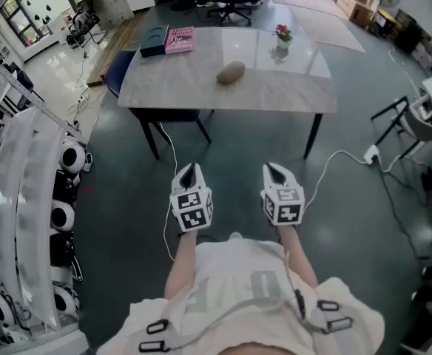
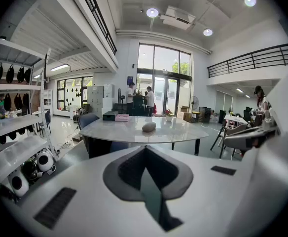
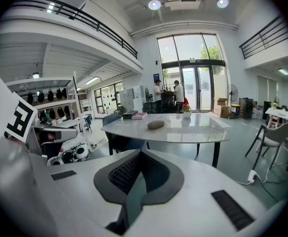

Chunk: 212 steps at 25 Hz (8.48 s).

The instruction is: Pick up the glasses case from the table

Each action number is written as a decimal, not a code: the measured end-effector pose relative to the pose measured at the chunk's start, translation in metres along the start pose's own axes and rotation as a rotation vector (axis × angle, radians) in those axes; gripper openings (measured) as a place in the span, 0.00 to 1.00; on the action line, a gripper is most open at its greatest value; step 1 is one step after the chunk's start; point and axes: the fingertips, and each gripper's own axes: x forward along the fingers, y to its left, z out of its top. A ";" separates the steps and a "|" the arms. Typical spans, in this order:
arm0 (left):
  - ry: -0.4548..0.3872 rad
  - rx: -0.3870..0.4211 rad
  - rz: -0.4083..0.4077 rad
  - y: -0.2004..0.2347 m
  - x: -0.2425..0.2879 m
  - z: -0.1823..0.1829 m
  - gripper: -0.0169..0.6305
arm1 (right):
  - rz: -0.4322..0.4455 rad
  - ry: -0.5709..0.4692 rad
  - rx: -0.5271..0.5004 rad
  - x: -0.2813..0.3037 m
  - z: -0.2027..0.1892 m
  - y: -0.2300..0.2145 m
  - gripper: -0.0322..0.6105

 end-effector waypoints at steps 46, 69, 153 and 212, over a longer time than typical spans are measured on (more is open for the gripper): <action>-0.037 0.002 -0.165 -0.018 0.169 0.093 0.03 | -0.046 -0.085 0.008 0.114 0.082 -0.056 0.05; -0.031 -0.021 -0.214 0.060 0.438 0.239 0.03 | -0.110 -0.037 0.074 0.380 0.225 -0.111 0.05; 0.314 0.261 -0.477 -0.082 0.587 0.205 0.66 | -0.036 0.043 0.135 0.427 0.217 -0.221 0.05; 0.897 0.661 -0.518 -0.075 0.604 0.088 0.66 | -0.136 0.120 0.264 0.396 0.154 -0.249 0.05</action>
